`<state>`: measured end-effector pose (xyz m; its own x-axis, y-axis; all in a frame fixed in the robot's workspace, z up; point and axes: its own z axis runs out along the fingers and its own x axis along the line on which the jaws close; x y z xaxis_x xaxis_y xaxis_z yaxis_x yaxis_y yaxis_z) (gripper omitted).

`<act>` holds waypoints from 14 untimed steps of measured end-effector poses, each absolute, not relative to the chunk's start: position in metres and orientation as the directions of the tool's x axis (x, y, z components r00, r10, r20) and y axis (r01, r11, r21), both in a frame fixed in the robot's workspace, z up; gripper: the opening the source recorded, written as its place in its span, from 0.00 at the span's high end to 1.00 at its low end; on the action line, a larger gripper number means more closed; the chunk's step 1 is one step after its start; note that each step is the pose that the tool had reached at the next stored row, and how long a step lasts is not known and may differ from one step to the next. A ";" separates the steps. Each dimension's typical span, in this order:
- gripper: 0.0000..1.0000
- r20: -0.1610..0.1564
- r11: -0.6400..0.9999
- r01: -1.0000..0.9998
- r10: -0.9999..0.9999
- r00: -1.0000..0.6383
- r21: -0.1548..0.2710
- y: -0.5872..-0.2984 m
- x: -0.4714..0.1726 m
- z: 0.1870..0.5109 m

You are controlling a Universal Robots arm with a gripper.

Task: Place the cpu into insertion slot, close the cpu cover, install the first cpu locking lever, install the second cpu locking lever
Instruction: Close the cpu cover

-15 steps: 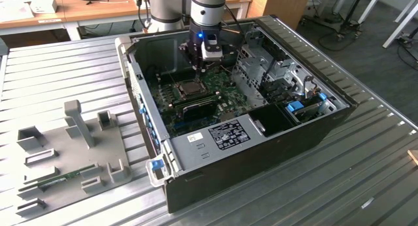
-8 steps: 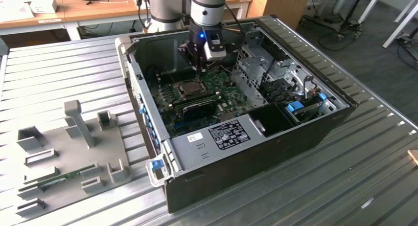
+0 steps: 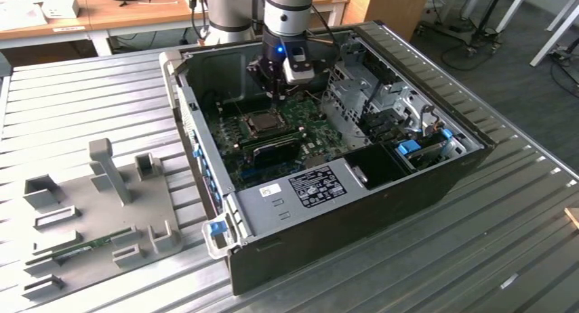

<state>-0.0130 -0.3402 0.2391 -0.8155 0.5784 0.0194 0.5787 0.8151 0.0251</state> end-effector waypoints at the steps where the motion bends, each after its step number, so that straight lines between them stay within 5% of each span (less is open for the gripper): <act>1: 0.90 0.019 0.823 0.568 0.567 -0.823 0.025 -0.340 -0.013 0.239; 14: 0.90 0.020 0.918 0.396 0.396 -0.918 0.027 -0.340 -0.013 0.239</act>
<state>-0.0131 -0.3402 0.2392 -0.9182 0.3957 0.0196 0.3961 0.9178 0.0272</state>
